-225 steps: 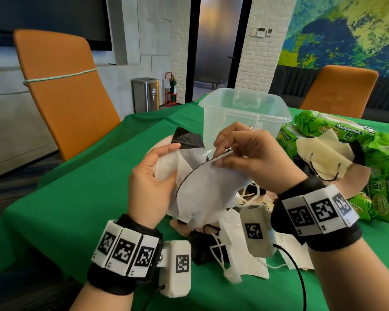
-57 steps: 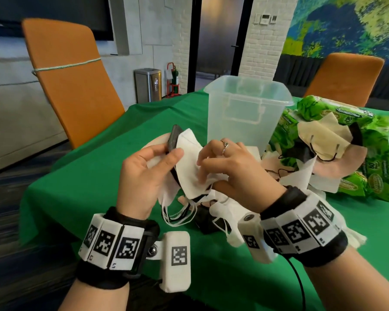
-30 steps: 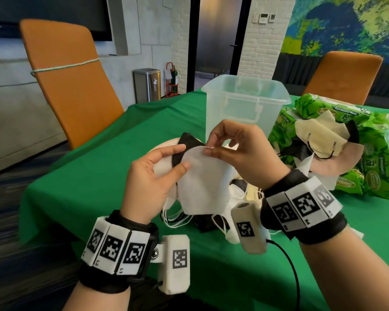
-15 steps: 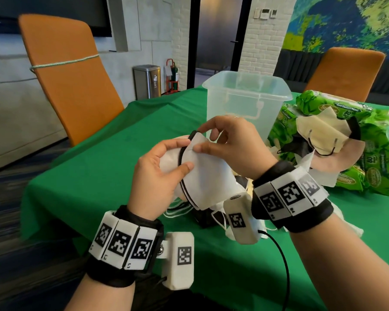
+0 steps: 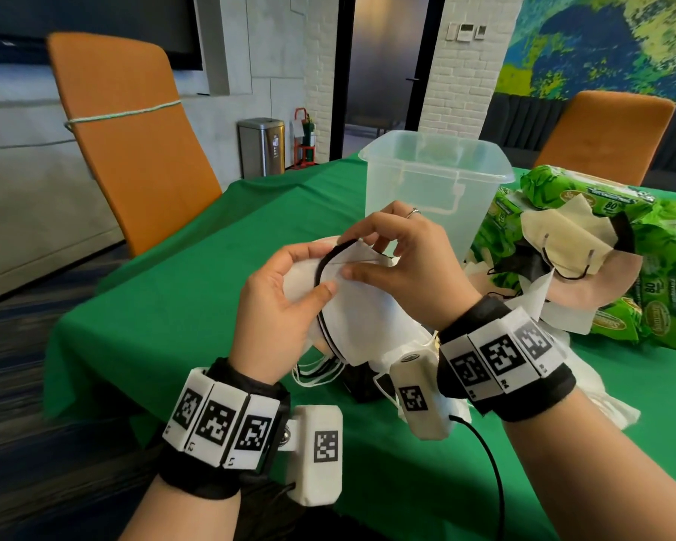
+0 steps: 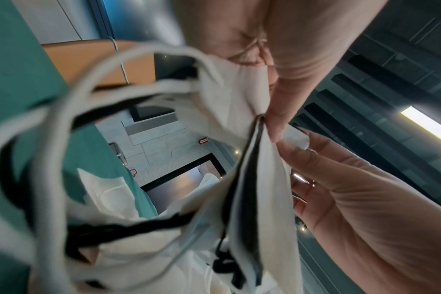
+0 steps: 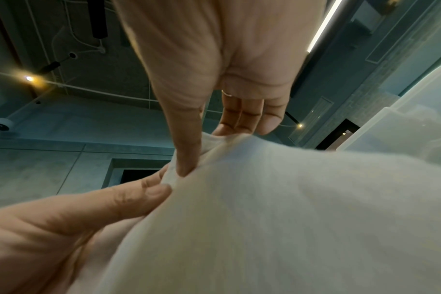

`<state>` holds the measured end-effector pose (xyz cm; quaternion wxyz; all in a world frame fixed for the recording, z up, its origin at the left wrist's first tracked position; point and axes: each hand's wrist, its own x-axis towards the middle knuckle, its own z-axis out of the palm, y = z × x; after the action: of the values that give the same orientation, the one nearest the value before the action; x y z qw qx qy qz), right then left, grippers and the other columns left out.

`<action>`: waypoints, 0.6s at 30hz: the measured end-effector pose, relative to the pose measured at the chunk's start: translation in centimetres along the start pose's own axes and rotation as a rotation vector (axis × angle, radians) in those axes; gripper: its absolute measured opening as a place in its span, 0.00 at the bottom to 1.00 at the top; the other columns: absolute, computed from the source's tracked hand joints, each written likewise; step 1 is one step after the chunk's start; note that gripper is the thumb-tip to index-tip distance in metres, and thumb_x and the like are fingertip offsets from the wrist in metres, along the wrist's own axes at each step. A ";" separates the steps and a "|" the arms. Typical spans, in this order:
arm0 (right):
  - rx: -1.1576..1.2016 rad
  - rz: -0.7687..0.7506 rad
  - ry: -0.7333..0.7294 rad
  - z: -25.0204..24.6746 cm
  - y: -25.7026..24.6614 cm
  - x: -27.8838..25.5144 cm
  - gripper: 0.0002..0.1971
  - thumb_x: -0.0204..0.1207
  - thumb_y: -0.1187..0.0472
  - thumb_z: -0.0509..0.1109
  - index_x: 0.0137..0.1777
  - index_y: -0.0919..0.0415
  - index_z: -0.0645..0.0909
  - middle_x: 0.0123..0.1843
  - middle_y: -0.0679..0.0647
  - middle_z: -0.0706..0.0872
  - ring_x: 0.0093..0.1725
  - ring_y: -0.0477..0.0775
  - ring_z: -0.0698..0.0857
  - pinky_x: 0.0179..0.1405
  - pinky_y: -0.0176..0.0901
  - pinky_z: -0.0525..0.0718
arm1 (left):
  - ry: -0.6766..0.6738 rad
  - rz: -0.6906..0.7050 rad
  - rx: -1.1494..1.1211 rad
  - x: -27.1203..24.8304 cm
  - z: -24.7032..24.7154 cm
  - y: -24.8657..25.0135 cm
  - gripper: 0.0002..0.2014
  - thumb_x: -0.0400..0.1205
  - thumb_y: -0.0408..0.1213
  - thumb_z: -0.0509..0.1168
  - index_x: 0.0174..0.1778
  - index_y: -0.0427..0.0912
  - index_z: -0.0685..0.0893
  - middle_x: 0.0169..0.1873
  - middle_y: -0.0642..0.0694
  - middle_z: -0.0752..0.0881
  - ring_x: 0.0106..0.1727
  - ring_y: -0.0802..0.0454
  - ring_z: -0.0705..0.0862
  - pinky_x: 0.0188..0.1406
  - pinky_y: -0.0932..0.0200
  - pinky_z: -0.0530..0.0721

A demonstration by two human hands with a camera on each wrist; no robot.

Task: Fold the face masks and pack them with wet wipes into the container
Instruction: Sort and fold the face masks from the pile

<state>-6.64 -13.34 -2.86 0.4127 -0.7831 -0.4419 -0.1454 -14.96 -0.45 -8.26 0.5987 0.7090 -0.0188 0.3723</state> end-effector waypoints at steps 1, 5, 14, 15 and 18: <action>-0.003 -0.008 -0.011 0.0 -0.1 0.0 0.13 0.62 0.63 0.81 0.47 0.55 0.87 0.43 0.56 0.78 0.40 0.46 0.77 0.40 0.22 0.70 | 0.003 -0.001 0.015 0.0 -0.1 -0.1 0.19 0.74 0.23 0.71 0.48 0.55 0.84 0.47 0.64 0.89 0.54 0.63 0.86 0.57 0.65 0.80; 0.003 -0.050 -0.034 0.0 -0.1 0.0 0.14 0.62 0.65 0.81 0.46 0.52 0.87 0.43 0.55 0.76 0.41 0.42 0.74 0.42 0.22 0.69 | 0.000 -0.022 0.039 0.1 -0.2 -0.1 0.16 0.74 0.24 0.72 0.40 0.56 0.86 0.39 0.65 0.89 0.47 0.66 0.86 0.51 0.72 0.79; -0.129 0.056 -0.164 -0.3 0.1 -0.1 0.09 0.68 0.60 0.77 0.43 0.65 0.85 0.40 0.57 0.84 0.39 0.53 0.80 0.43 0.41 0.74 | 0.043 -0.038 0.064 0.0 -0.1 0.3 0.15 0.74 0.24 0.72 0.44 0.53 0.87 0.40 0.63 0.89 0.42 0.66 0.86 0.53 0.66 0.82; -0.158 0.079 -0.117 -0.4 0.2 -0.1 0.10 0.69 0.59 0.76 0.43 0.66 0.84 0.39 0.59 0.85 0.40 0.57 0.80 0.42 0.44 0.74 | 0.053 -0.035 0.081 0.0 -0.2 0.5 0.15 0.75 0.25 0.71 0.48 0.51 0.87 0.43 0.61 0.89 0.41 0.63 0.85 0.56 0.59 0.81; -0.232 0.187 0.172 -1.2 0.5 0.1 0.11 0.71 0.58 0.73 0.36 0.63 0.76 0.27 0.52 0.77 0.33 0.57 0.74 0.31 0.39 0.67 | 0.080 -0.049 0.085 0.1 -0.5 0.2 0.17 0.77 0.29 0.70 0.57 0.53 0.83 0.49 0.60 0.86 0.52 0.55 0.86 0.66 0.47 0.78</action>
<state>-5.95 -14.36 -2.28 0.3674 -0.8479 -0.3104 -0.2230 -15.26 -0.02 -7.99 0.5773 0.7185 0.0383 0.3860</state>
